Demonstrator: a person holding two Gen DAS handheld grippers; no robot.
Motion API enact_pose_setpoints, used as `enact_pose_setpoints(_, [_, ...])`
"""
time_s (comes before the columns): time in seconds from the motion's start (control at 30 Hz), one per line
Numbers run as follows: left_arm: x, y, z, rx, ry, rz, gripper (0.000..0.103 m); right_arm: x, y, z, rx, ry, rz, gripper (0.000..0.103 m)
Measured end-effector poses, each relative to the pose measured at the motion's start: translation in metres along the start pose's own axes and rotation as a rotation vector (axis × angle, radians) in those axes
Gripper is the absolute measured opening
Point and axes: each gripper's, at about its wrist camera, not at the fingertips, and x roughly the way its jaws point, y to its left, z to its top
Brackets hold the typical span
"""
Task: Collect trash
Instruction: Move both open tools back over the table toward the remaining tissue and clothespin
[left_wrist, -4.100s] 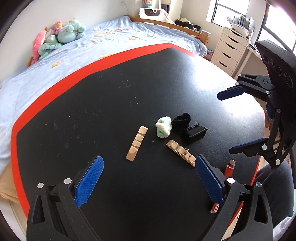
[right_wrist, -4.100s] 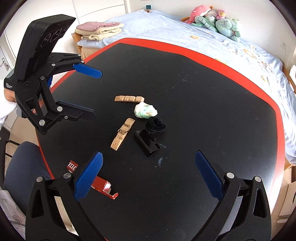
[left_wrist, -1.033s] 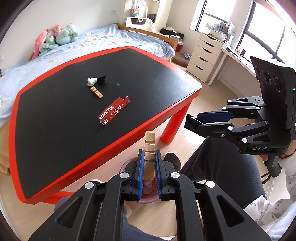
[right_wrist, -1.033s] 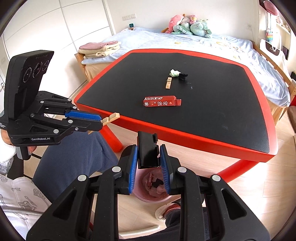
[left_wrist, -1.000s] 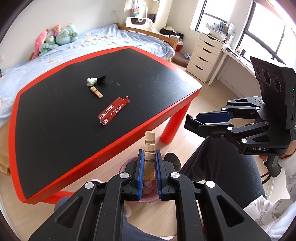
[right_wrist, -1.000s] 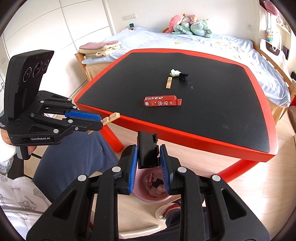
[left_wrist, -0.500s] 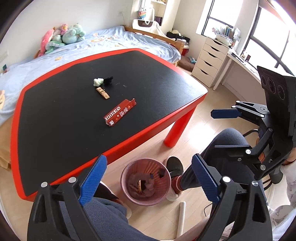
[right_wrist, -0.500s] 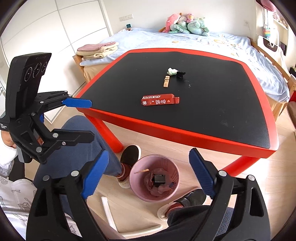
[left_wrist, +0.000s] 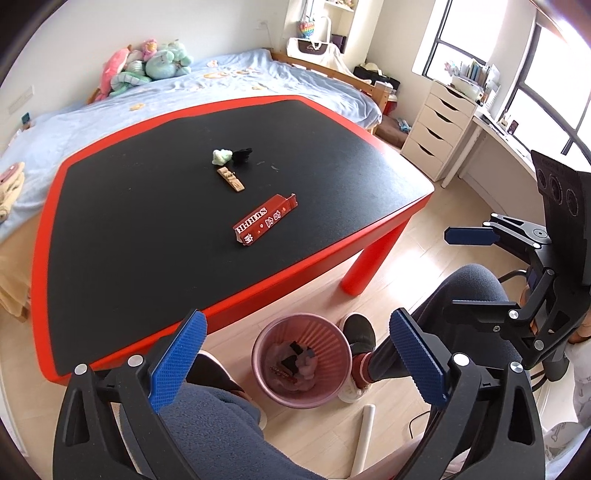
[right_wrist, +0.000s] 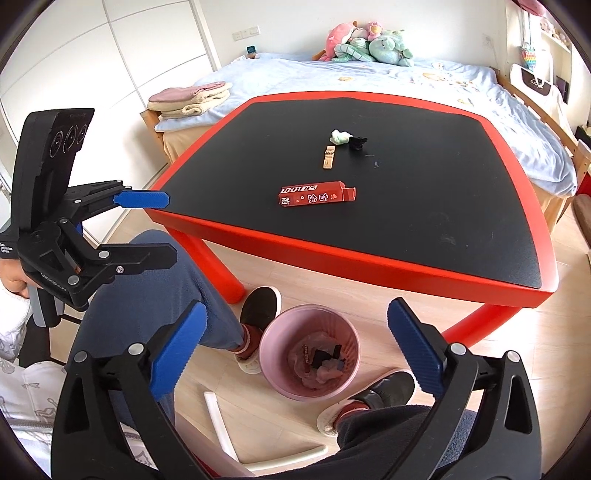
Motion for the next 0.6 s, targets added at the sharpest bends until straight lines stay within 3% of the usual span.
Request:
enact_pose_setpoints(0.37, [0.0, 0.006, 0.007, -0.025, -0.001, 0.007, 0.095, 0.003, -0.002, 0.005, 0.005, 0.003, -0.013, 0.099])
enact_pose_setpoints(0.6, [0.003, 0.017, 0.026, -0.049, -0.014, 0.029, 0.095, 0.001, -0.01, 0.026, 0.005, -0.018, -0.046, 0.099])
